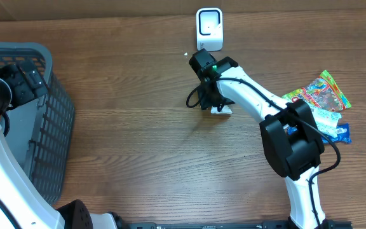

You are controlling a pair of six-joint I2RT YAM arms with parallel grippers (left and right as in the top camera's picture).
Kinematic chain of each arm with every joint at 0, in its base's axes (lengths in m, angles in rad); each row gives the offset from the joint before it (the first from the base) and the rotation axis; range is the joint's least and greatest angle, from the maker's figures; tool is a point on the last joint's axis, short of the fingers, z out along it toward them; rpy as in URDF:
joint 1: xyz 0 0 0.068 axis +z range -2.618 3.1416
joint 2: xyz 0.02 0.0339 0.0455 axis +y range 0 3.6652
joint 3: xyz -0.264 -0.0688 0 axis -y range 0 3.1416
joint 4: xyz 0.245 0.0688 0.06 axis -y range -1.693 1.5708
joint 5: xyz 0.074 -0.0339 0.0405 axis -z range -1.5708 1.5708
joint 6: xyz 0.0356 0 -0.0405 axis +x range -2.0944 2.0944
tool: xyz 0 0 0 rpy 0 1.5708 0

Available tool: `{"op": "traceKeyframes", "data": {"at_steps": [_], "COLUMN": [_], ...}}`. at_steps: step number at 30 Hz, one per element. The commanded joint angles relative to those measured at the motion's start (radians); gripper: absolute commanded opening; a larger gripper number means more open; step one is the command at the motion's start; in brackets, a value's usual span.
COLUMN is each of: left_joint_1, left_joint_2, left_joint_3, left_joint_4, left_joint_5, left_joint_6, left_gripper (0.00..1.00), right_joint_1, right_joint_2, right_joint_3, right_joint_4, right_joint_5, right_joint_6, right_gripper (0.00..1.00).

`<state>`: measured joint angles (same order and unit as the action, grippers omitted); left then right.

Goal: Scan the item barcode

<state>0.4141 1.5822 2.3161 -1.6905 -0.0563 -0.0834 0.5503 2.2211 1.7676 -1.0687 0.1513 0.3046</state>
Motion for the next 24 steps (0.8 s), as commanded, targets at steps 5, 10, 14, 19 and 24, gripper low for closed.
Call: {"op": "traceKeyframes", "data": {"at_steps": [5, 10, 14, 19, 24], "left_joint_1": [0.003, 0.003, 0.003, 0.003, 0.003], "left_joint_2": [0.002, 0.002, 0.002, 0.002, 0.002], "left_joint_3": [0.014, 0.014, 0.014, 0.014, 0.014], "left_joint_4": [0.001, 0.001, 0.001, 0.001, 0.001], "left_joint_5": [0.005, 0.004, 0.005, 0.005, 0.005], "left_joint_6": [-0.014, -0.014, -0.014, -0.014, -0.014], "left_gripper": [1.00, 1.00, 1.00, 0.99, 1.00], "right_joint_1": [-0.083, -0.174, -0.219, -0.224, -0.224], "right_joint_2": [-0.060, -0.057, -0.051, -0.051, -0.051], "right_joint_3": [0.250, 0.245, 0.159, 0.012, -0.045], "right_joint_4": [-0.098, -0.063, 0.041, 0.204, 0.310], "right_joint_5": [-0.184, -0.304, -0.436, -0.470, -0.493], "right_joint_6": [-0.047, -0.047, -0.082, -0.089, -0.104], "right_gripper": [0.27, 0.05, 0.04, 0.04, 0.04]}}
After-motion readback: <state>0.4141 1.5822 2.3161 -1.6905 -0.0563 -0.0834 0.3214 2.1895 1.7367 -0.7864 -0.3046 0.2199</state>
